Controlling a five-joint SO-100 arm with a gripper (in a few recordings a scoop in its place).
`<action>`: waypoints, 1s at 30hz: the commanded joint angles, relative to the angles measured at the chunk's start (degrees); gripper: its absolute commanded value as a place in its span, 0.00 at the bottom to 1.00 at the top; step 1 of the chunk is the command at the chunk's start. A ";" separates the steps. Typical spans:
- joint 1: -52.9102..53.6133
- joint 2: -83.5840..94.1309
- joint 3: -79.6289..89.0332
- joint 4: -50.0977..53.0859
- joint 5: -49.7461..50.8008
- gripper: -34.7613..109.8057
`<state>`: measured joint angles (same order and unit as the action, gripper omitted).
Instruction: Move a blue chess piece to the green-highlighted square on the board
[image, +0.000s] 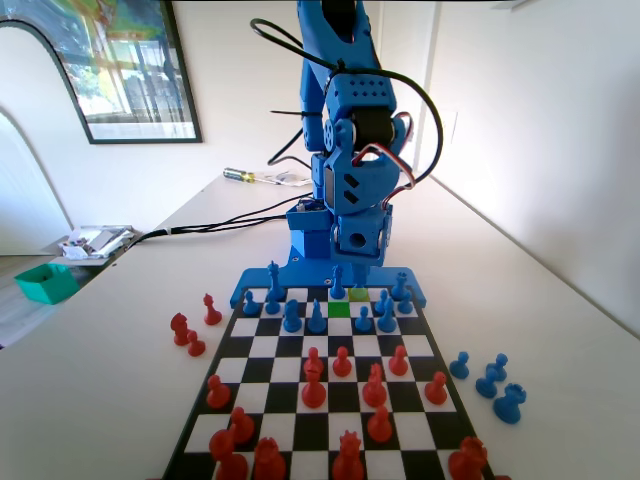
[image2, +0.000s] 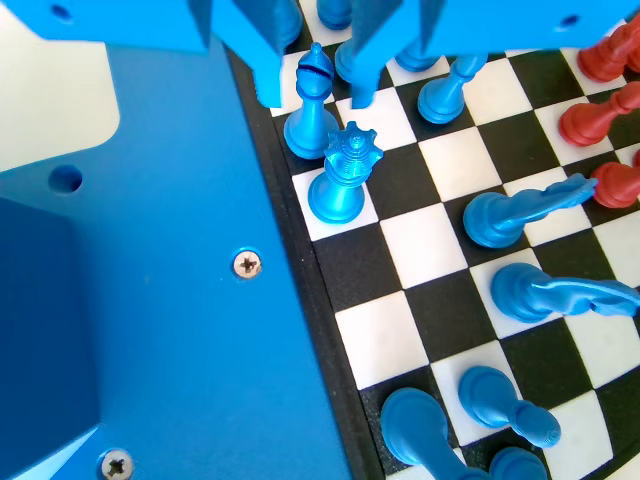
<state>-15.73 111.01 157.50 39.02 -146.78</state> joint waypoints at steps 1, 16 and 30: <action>-0.88 0.26 0.18 0.44 -0.62 0.25; 0.09 0.97 -2.99 3.52 0.09 0.25; 6.59 1.49 -9.67 9.32 -0.88 0.25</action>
<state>-10.72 111.01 149.94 47.64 -145.90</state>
